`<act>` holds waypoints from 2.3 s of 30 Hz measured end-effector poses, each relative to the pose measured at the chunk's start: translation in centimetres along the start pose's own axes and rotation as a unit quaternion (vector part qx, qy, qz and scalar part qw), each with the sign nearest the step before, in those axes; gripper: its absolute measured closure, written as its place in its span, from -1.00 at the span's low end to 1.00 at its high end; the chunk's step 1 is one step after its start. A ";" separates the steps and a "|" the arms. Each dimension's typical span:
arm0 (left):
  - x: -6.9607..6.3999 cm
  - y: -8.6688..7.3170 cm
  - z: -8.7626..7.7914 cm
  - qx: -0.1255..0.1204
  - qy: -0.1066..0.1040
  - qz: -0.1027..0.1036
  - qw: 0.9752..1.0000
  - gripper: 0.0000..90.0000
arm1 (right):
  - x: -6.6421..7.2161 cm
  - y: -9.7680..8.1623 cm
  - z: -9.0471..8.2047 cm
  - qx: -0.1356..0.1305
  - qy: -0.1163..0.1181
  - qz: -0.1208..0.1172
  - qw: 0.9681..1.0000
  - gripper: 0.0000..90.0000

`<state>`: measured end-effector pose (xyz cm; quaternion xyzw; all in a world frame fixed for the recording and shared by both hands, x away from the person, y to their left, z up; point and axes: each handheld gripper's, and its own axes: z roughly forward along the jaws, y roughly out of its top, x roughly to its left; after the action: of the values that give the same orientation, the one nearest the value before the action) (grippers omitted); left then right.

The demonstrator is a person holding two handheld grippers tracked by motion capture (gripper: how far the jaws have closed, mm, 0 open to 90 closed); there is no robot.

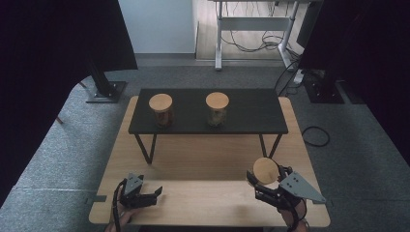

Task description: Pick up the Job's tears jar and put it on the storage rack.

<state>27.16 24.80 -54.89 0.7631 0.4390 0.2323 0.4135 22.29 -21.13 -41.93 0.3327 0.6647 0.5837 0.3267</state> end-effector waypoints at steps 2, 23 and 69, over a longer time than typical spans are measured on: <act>0.0 0.0 0.0 0.000 0.000 0.001 1.000 -0.81 | 0.0 0.3 0.0 0.000 0.000 -0.002 1.000 -0.46; 0.0 0.0 0.0 0.001 -0.001 0.002 1.000 -0.81 | -0.5 2.1 0.0 -0.013 -0.001 -0.007 1.000 -0.46; -0.1 0.0 0.0 0.004 -0.002 0.006 1.000 -0.81 | -0.8 6.9 1.1 -0.042 0.014 -0.025 0.999 -0.46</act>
<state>27.14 24.69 -54.90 0.7680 0.4344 0.2315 0.4098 24.12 -20.51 -35.19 0.2937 0.6523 0.6074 0.3453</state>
